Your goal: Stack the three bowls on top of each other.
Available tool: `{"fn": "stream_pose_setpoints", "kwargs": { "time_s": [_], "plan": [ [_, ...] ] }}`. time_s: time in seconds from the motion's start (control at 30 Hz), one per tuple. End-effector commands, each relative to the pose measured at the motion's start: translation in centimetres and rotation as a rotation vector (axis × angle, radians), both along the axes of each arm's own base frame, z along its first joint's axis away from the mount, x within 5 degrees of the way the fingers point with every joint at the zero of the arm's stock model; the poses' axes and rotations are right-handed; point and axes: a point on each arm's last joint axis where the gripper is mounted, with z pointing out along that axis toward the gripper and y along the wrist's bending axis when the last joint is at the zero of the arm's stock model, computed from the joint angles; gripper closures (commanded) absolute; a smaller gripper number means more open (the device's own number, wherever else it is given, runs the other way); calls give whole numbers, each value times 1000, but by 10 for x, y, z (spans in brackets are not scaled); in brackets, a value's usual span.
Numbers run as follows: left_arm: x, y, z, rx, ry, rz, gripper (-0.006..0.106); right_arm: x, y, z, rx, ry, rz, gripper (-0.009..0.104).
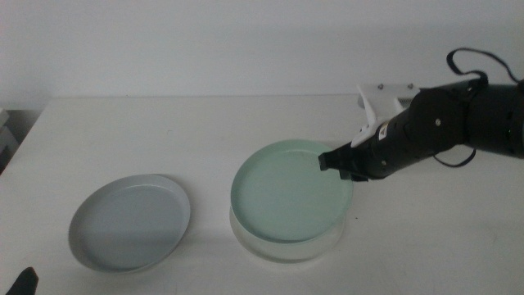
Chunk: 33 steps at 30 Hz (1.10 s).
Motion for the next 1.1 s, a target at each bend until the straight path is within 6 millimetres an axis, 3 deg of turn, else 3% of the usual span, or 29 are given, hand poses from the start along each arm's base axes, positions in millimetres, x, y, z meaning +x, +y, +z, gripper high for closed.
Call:
{"fn": "stream_pose_setpoints", "kwargs": {
  "time_s": [0.0,0.27,0.43,0.6,0.7,0.83,1.07],
  "plan": [
    [0,0,9,-11,-93,5,-4,2,2,18,62,-108,-12,96],
    [0,0,9,-11,-93,5,-4,7,5,-8,37,-51,-8,96],
    [0,0,9,-11,-93,5,-4,8,5,-14,29,-37,-8,95],
    [0,0,9,-11,-93,5,-4,7,4,-7,30,-54,0,72],
    [0,0,9,-11,-93,5,-4,1,2,11,45,-84,3,53],
    [0,0,9,-11,-93,5,-4,-20,-12,58,30,-163,51,34],
    [0,0,9,-11,-93,5,-4,-99,-44,134,68,-418,202,32]
  ]
}}
